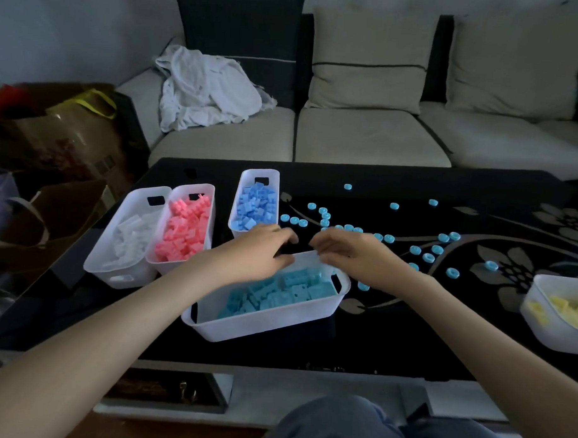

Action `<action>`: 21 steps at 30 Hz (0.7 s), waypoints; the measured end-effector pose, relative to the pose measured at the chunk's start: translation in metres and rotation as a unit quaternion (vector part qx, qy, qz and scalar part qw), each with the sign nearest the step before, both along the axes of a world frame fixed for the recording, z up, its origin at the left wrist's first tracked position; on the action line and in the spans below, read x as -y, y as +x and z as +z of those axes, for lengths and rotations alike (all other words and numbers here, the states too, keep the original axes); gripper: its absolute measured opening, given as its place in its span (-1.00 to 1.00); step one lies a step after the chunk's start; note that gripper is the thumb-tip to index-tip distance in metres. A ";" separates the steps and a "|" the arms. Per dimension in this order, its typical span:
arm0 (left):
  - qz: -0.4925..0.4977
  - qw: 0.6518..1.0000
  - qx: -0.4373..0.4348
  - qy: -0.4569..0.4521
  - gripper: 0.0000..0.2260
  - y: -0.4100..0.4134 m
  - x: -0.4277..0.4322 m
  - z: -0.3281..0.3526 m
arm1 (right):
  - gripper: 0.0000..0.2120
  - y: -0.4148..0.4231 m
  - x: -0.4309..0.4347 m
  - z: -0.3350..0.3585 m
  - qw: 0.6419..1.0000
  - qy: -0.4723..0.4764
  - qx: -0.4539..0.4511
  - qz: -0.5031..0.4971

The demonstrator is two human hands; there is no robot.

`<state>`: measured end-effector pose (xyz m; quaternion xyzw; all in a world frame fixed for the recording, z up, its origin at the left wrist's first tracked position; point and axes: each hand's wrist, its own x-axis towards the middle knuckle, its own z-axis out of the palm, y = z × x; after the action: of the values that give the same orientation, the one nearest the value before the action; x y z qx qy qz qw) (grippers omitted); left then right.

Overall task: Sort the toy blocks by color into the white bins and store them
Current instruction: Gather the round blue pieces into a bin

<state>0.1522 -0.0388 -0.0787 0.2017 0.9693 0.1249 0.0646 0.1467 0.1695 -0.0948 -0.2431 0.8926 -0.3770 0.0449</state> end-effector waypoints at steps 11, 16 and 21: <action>-0.054 0.962 0.266 0.008 -0.73 -0.022 -0.026 0.012 | -0.20 -0.020 -0.045 -0.083 0.959 0.260 -0.011 -0.112; -0.033 0.882 0.437 0.172 -0.71 -0.042 -0.035 0.007 | -0.34 -0.048 -0.031 -0.085 0.951 0.285 -0.083 -0.087; -0.015 0.989 0.148 0.008 -0.60 -0.067 -0.043 -0.020 | -0.55 -0.068 -0.028 -0.083 0.945 0.305 -0.110 -0.052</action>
<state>0.0850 0.0044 -0.0986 0.1956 0.9450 0.1599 0.2075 0.0790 0.1972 -0.1776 -0.2112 0.9756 -0.0596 -0.0015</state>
